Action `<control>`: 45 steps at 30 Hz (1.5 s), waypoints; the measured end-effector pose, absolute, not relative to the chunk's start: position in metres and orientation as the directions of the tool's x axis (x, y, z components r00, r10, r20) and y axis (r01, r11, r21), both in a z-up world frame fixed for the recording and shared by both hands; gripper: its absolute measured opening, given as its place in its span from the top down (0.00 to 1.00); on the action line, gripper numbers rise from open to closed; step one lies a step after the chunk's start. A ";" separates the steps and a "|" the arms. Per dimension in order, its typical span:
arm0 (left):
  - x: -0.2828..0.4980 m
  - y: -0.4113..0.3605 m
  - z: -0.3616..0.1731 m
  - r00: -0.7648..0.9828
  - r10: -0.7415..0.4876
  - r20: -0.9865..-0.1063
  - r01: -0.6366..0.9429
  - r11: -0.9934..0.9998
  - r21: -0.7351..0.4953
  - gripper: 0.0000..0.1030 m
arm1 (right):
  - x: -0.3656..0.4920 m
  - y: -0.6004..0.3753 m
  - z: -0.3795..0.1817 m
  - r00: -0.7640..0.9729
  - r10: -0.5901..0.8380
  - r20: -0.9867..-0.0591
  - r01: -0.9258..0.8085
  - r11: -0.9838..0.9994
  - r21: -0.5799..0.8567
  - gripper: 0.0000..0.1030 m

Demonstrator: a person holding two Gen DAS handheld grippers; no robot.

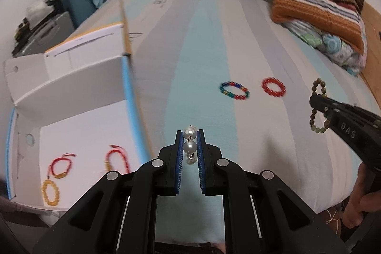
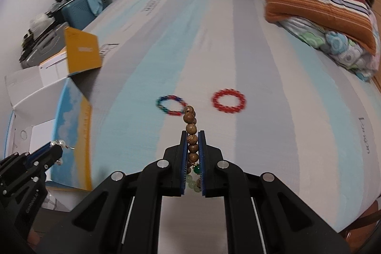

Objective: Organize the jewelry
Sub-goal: 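Carry the pearls in the left tool and wooden bracelet in the right tool to the box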

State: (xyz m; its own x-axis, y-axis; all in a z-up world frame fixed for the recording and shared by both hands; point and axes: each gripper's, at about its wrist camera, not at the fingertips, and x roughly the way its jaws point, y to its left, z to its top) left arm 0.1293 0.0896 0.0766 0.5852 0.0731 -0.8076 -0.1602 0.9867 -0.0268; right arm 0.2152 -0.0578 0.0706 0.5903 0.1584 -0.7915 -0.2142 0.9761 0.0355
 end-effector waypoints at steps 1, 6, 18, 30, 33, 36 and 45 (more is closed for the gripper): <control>0.126 0.097 0.079 0.588 0.081 -0.805 -0.171 0.985 -0.027 0.90 | 0.214 -0.050 0.072 0.591 0.163 -0.790 -0.224 0.974 0.033 0.92; 0.113 0.133 0.090 0.593 0.103 -0.799 -0.225 0.973 -0.042 0.90 | 0.210 -0.011 0.081 0.594 0.188 -0.782 -0.270 0.963 0.026 0.92; 0.073 0.231 0.099 0.573 0.197 -0.796 -0.366 0.930 -0.033 0.90 | 0.195 0.084 0.097 0.589 0.263 -0.764 -0.380 0.924 0.025 0.93; 0.037 0.298 0.100 0.539 0.253 -0.804 -0.463 0.886 -0.031 0.90 | 0.172 0.156 0.107 0.581 0.316 -0.750 -0.467 0.884 0.011 0.93; 0.032 0.311 0.097 0.529 0.260 -0.808 -0.475 0.880 -0.028 0.90 | 0.167 0.174 0.106 0.572 0.327 -0.752 -0.487 0.873 0.010 0.93; 0.029 0.323 0.093 0.513 0.264 -0.817 -0.487 0.873 -0.025 0.90 | 0.164 0.189 0.102 0.563 0.332 -0.757 -0.504 0.864 0.003 0.93; 0.027 0.351 0.066 0.443 0.257 -0.859 -0.518 0.856 -0.011 0.90 | 0.159 0.227 0.072 0.508 0.324 -0.798 -0.548 0.837 -0.009 0.93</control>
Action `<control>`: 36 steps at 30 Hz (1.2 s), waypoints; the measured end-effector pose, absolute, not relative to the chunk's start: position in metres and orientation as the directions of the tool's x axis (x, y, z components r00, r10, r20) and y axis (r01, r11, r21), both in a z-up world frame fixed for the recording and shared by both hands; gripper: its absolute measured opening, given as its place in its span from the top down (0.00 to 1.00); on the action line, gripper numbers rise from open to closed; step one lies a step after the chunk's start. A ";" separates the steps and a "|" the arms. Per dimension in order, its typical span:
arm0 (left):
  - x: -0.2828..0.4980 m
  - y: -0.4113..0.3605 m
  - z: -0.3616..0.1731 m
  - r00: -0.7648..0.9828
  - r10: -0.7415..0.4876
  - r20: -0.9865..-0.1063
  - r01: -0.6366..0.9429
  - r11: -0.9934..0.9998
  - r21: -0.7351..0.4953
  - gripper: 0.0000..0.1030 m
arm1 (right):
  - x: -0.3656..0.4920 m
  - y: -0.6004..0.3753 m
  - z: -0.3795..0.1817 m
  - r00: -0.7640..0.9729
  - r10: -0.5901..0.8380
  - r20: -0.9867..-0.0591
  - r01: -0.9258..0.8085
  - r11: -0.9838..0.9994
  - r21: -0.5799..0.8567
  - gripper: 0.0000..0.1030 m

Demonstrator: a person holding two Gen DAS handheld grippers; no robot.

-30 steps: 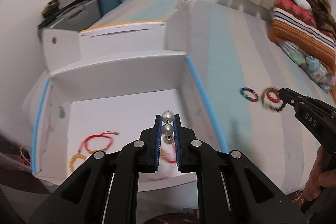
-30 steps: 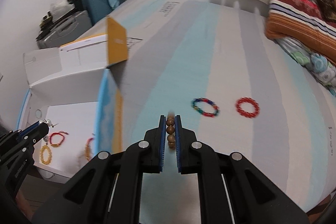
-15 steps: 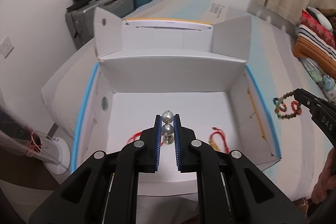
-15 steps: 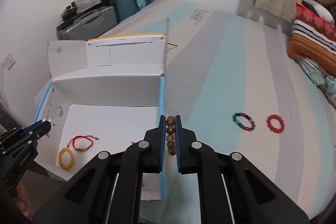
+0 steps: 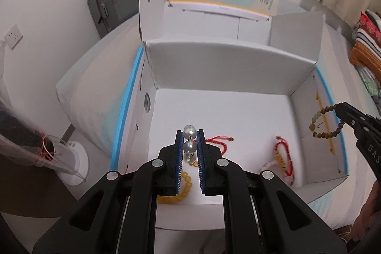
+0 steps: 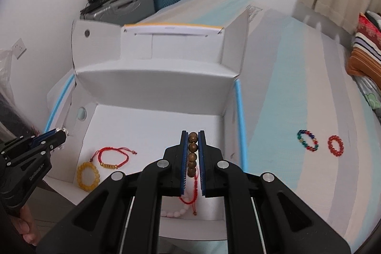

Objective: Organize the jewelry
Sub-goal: 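Carry the pearls in the left tool and wooden bracelet in the right tool to the box, then open the left tool over the box while the right tool releases the wooden bracelet inside, then move both tools back from the box toward the glass and red bead bracelets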

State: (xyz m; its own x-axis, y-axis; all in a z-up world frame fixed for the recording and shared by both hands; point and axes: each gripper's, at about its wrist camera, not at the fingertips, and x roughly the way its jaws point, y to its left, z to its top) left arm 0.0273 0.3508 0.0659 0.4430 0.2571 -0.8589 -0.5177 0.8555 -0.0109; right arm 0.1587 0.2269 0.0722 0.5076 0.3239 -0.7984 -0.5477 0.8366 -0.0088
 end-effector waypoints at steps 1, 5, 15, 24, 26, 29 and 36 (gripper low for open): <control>0.028 0.353 0.062 0.438 0.251 -0.863 -0.517 0.856 -0.013 0.90 | 0.159 0.230 0.068 0.502 0.320 -0.804 -0.550 0.835 -0.011 0.93; 0.033 0.359 0.049 0.421 0.235 -0.876 -0.513 0.858 -0.017 0.90 | 0.160 0.239 0.049 0.477 0.302 -0.825 -0.561 0.827 -0.021 0.93; 0.046 0.367 0.027 0.380 0.206 -0.902 -0.505 0.863 -0.015 0.87 | 0.164 0.252 0.025 0.452 0.261 -0.853 -0.575 0.816 -0.055 0.90; 0.044 0.358 0.034 0.409 0.240 -0.881 -0.511 0.860 -0.003 0.42 | 0.158 0.242 0.040 0.541 0.263 -0.799 -0.546 0.832 -0.096 0.31; 0.044 0.354 0.038 0.418 0.240 -0.876 -0.507 0.862 -0.006 0.35 | 0.159 0.239 0.043 0.545 0.263 -0.796 -0.539 0.837 -0.092 0.26; 0.044 0.347 0.044 0.428 0.255 -0.867 -0.504 0.864 0.006 0.23 | 0.160 0.232 0.050 0.556 0.264 -0.788 -0.524 0.847 -0.086 0.18; 0.042 0.331 0.059 0.453 0.269 -0.850 -0.499 0.866 0.008 0.10 | 0.162 0.208 0.067 0.597 0.249 -0.763 -0.467 0.881 -0.078 0.09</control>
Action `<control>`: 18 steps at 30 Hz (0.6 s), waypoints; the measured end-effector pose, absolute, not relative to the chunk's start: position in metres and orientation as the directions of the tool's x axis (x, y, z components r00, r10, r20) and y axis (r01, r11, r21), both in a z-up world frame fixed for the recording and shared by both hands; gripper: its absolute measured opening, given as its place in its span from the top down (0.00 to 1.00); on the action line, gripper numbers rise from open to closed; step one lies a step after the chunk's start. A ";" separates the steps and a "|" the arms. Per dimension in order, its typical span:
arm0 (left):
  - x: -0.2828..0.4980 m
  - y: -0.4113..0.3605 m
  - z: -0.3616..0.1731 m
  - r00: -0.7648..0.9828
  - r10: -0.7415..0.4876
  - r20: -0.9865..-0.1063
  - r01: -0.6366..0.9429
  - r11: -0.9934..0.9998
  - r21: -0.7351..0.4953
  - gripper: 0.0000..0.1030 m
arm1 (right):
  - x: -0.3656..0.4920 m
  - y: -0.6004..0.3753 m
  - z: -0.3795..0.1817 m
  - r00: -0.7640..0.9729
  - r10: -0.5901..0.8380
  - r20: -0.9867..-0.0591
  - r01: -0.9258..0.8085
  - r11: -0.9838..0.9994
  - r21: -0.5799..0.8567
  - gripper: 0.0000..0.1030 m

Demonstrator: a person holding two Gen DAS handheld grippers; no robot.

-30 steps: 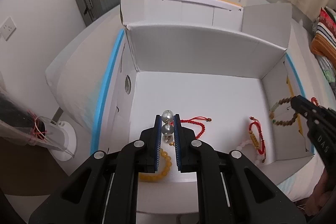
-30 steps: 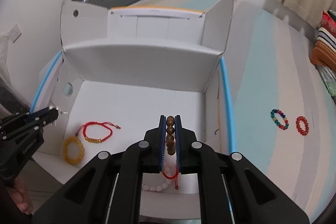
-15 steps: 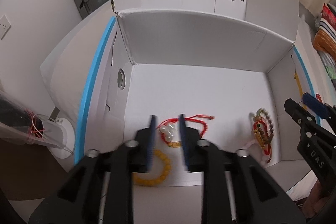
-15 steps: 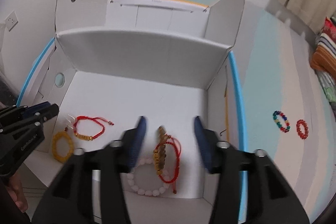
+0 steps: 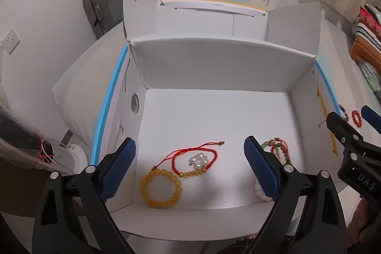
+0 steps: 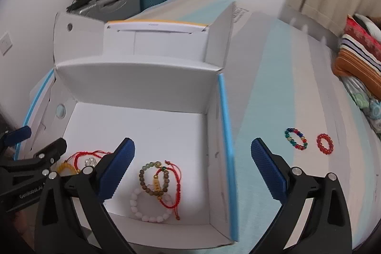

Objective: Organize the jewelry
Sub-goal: 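Move both tools back from the box toward the glass and red bead bracelets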

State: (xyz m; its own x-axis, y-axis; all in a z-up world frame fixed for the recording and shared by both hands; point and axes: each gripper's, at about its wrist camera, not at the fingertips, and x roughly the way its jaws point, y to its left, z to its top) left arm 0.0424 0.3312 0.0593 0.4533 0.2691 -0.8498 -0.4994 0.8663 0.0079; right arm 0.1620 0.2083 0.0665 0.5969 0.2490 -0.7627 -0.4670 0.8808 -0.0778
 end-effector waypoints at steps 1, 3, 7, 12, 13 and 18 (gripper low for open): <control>0.043 0.328 0.061 0.455 0.272 -0.848 -0.500 0.866 0.010 0.07 | 0.162 0.205 0.068 0.599 0.247 -0.762 -0.462 0.884 -0.076 0.09; 0.044 0.321 0.065 0.459 0.276 -0.845 -0.499 0.866 0.011 0.06 | 0.164 0.197 0.072 0.606 0.242 -0.758 -0.449 0.890 -0.074 0.08; 0.048 0.308 0.072 0.475 0.262 -0.840 -0.483 0.875 -0.001 0.06 | 0.168 0.178 0.079 0.628 0.224 -0.745 -0.413 0.908 -0.075 0.08; 0.057 0.285 0.079 0.492 0.246 -0.835 -0.451 0.893 -0.003 0.06 | 0.178 0.149 0.086 0.637 0.210 -0.742 -0.370 0.927 -0.055 0.08; 0.059 0.281 0.080 0.495 0.241 -0.835 -0.442 0.897 -0.003 0.06 | 0.180 0.145 0.088 0.640 0.205 -0.741 -0.363 0.930 -0.055 0.08; 0.073 0.253 0.083 0.513 0.218 -0.830 -0.403 0.915 -0.009 0.06 | 0.191 0.112 0.094 0.654 0.174 -0.736 -0.320 0.946 -0.060 0.08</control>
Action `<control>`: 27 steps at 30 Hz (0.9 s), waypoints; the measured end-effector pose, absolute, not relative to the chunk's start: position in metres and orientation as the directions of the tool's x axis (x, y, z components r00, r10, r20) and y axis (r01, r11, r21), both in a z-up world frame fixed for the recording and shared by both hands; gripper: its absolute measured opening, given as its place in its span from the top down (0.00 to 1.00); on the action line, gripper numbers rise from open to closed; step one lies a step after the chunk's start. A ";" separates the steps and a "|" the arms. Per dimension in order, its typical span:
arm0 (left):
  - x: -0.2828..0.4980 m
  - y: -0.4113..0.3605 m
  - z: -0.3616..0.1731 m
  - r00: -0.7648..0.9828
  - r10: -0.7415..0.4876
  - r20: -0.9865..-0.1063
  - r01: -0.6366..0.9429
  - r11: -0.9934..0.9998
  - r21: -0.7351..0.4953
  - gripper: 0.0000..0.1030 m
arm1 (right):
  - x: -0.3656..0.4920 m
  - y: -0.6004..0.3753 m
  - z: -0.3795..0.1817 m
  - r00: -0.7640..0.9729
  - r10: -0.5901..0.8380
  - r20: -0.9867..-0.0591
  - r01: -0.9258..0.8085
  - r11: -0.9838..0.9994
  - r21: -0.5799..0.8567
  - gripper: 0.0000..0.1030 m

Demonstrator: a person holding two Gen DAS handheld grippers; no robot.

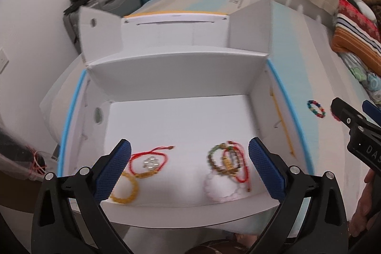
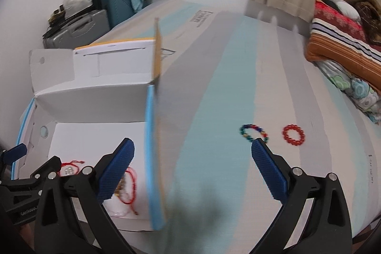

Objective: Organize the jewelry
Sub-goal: 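Move both tools back from the box toward the glass and red bead bracelets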

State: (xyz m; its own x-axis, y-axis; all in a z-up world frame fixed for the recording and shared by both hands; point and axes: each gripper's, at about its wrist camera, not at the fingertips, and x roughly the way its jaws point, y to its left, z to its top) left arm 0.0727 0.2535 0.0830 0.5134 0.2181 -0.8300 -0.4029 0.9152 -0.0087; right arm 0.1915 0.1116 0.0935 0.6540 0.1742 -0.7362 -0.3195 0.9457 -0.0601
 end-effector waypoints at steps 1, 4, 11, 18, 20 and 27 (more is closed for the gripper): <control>0.077 0.246 0.083 0.516 0.212 -0.830 -0.392 0.920 -0.009 0.06 | 0.194 0.106 0.094 0.656 0.169 -0.736 -0.312 0.948 -0.061 0.08; 0.086 0.231 0.084 0.523 0.196 -0.830 -0.369 0.930 -0.012 0.06 | 0.203 0.083 0.096 0.663 0.149 -0.734 -0.281 0.958 -0.060 0.08; 0.114 0.183 0.083 0.540 0.157 -0.827 -0.302 0.953 -0.016 0.06 | 0.223 0.030 0.093 0.670 0.109 -0.735 -0.214 0.975 -0.051 0.08; 0.148 0.128 0.073 0.550 0.108 -0.828 -0.222 0.975 -0.020 0.06 | 0.242 -0.024 0.076 0.676 0.046 -0.736 -0.134 0.989 -0.062 0.08; 0.159 0.111 0.070 0.552 0.091 -0.829 -0.199 0.980 -0.025 0.06 | 0.249 -0.039 0.069 0.670 0.030 -0.742 -0.114 0.992 -0.062 0.08; 0.201 0.060 0.048 0.553 0.040 -0.832 -0.136 0.990 -0.042 0.06 | 0.285 -0.087 0.041 0.640 -0.026 -0.768 -0.050 0.996 -0.075 0.08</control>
State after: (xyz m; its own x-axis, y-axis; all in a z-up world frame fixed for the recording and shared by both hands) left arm 0.2006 0.0599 0.0477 0.5530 0.0403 -0.8322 -0.1361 0.9898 -0.0425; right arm 0.2850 -0.0871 0.0405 0.6404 -0.0257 -0.7676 -0.0498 0.9960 -0.0749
